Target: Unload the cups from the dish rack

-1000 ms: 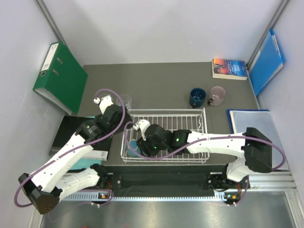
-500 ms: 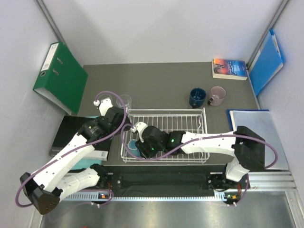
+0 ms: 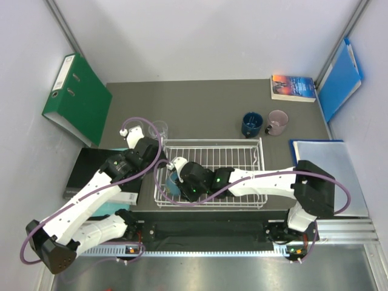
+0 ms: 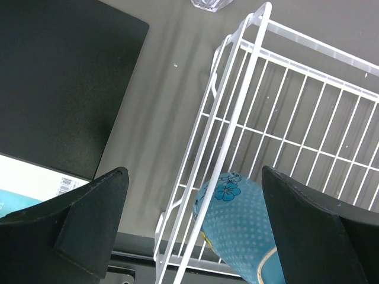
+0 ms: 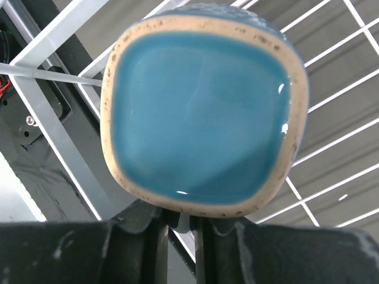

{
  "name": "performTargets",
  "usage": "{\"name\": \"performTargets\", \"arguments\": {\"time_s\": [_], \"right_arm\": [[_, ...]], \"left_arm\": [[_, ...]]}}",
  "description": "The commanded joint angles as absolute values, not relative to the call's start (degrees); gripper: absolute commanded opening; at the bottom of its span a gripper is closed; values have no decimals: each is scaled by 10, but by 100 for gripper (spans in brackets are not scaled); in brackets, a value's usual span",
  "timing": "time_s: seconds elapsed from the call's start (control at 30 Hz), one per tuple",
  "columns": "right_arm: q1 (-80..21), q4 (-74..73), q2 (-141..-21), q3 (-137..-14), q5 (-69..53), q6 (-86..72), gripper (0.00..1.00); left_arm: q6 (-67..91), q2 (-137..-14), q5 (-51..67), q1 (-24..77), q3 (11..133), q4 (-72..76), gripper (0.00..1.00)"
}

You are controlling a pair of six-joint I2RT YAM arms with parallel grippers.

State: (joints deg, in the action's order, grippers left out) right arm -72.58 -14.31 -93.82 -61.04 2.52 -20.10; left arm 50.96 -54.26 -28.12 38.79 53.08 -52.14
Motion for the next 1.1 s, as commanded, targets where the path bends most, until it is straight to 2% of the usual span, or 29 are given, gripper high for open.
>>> {"name": "performTargets", "arguments": {"time_s": [0.0, 0.3, 0.53, 0.63, 0.7, 0.8, 0.83, 0.93, 1.07], "right_arm": [[-728, -153, -936, -594, 18, -192, 0], [-728, -189, -850, -601, 65, -197, 0], [-718, -281, -747, -648, 188, -192, 0], [-684, -300, -699, -649, 202, -209, 0], [-624, -273, -641, -627, 159, -239, 0], [-537, -151, -557, -535, 7, -292, 0], [-524, -129, -546, -503, -58, -303, 0], [-496, -67, -527, -470, -151, -325, 0], [-476, -6, -515, -450, -207, -355, 0]], "left_arm": [[518, -541, -254, 396, 533, -481, 99], [518, -554, -252, 396, 542, -473, 99], [511, -565, -263, 396, 566, -468, 99], [517, -576, -259, 396, 576, -456, 99], [530, -585, -243, 396, 580, -447, 99], [546, -592, -201, 396, 579, -404, 99], [549, -591, -189, 396, 578, -390, 99], [544, -572, -116, 396, 554, -282, 99], [557, -525, -36, 395, 487, -106, 99]]}}
